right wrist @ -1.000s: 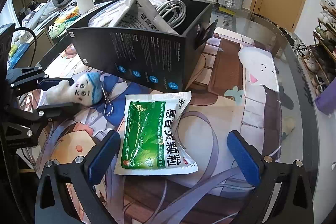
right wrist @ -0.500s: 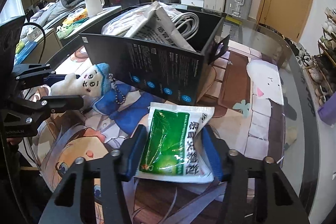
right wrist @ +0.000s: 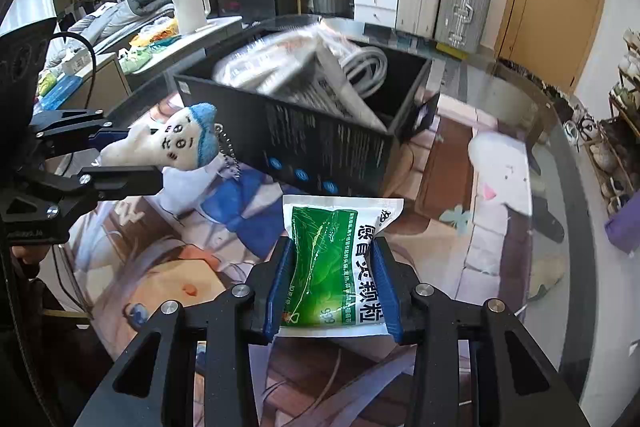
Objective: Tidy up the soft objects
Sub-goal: 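Grasp the white plush toy with the left gripper while the right gripper grasps the green packet, then carry the plush toy and green packet over the black box, then lower the plush toy and green packet into the box and open both grippers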
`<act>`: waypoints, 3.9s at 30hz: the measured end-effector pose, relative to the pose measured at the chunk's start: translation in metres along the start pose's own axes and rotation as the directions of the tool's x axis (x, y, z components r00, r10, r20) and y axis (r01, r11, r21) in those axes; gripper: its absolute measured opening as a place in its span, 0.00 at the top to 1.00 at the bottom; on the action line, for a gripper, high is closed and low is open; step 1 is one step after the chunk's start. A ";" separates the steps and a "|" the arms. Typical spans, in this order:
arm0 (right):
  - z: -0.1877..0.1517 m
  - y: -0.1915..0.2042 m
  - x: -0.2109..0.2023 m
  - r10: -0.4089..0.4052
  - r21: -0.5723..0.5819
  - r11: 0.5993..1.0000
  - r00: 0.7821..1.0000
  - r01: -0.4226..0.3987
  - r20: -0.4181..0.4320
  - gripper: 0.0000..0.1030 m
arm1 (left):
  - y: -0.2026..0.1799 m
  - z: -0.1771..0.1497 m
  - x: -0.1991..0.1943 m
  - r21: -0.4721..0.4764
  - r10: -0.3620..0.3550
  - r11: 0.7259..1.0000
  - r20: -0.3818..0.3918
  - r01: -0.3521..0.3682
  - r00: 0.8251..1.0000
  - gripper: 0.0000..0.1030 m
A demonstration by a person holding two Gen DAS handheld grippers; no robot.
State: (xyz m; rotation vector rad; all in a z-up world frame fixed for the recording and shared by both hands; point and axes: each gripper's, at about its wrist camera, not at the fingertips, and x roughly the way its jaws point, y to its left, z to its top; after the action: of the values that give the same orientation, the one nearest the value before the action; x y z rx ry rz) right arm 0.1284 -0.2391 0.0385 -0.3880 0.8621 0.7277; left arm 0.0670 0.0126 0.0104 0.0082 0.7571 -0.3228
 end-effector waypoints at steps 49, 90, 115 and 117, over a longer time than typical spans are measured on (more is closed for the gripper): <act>0.081 -0.024 -0.058 0.051 0.152 0.983 0.940 -0.107 0.337 0.61 | 0.040 0.055 -0.016 -0.206 0.226 0.962 0.236 -0.179 0.945 0.64; 0.103 -0.047 0.040 0.114 0.176 0.972 0.965 -0.158 0.238 0.61 | 0.035 0.064 0.065 -0.141 0.188 0.975 0.114 -0.171 0.976 0.64; 0.079 -0.041 -0.019 0.017 0.119 0.991 0.935 -0.064 0.354 0.01 | 0.031 0.058 0.031 -0.095 0.206 0.977 0.162 -0.193 0.965 0.14; 0.074 -0.036 -0.023 0.002 0.116 0.992 0.935 -0.046 0.354 0.01 | 0.030 0.054 0.022 -0.100 0.218 0.974 0.186 -0.203 0.958 0.04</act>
State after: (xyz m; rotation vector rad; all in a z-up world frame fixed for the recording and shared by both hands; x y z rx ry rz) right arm 0.1853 -0.2309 0.1022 -0.1294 0.5674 0.7358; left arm 0.1275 0.0277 0.0315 -0.0183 0.5665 -0.0876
